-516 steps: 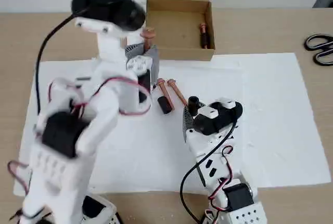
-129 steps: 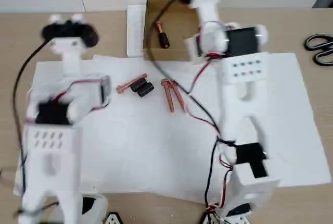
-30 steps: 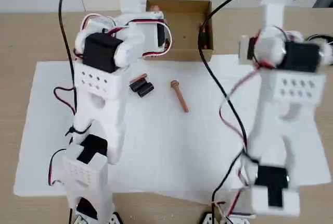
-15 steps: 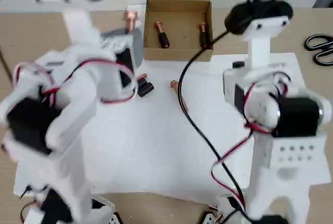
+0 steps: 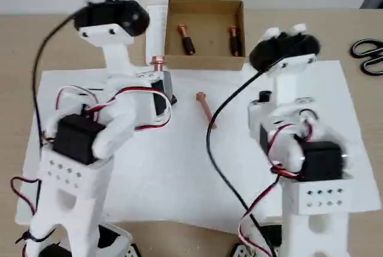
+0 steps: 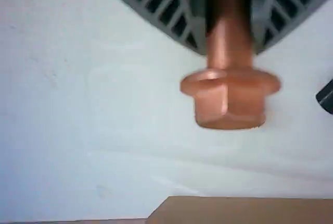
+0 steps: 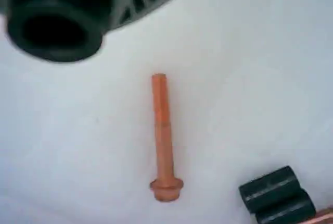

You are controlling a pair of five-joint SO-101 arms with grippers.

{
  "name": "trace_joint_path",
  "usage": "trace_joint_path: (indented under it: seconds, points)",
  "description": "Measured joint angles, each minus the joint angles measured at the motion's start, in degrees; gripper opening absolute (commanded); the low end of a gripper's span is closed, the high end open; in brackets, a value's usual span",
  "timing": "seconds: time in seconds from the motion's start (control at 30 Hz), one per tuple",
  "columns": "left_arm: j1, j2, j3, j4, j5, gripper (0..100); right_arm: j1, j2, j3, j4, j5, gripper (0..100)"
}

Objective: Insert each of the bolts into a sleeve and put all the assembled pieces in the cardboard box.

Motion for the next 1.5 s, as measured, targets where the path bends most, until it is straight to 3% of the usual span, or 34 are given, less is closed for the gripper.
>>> trace_joint_path:
  seconds: [0.3, 0.47, 0.7, 1.03, 1.27, 1.5]
  points:
    - [-0.88, -0.09, 11.60, -14.07, 0.18, 1, -3.16, -7.56, 23.38, -26.64, -0.18, 0.3]
    - [-1.93, -0.09, 15.12, -17.67, 0.18, 1, -3.34, -10.90, 33.41, -39.21, -0.18, 0.3]
    - [-2.11, -0.09, 16.26, -18.20, 0.18, 1, -3.52, -18.46, 45.01, -48.44, -0.18, 0.3]
    - [-2.11, -0.09, 16.26, -19.87, 0.18, 1, -4.75, -38.68, 61.54, -53.45, -0.53, 0.3]
    - [-2.11, -0.09, 16.26, -21.45, 3.16, 1, -9.49, -51.52, 71.65, -53.45, -9.32, 0.3]
    - [0.88, -0.09, 21.71, -26.46, 0.79, 1, -10.55, -56.62, 74.29, -53.45, -11.34, 0.3]
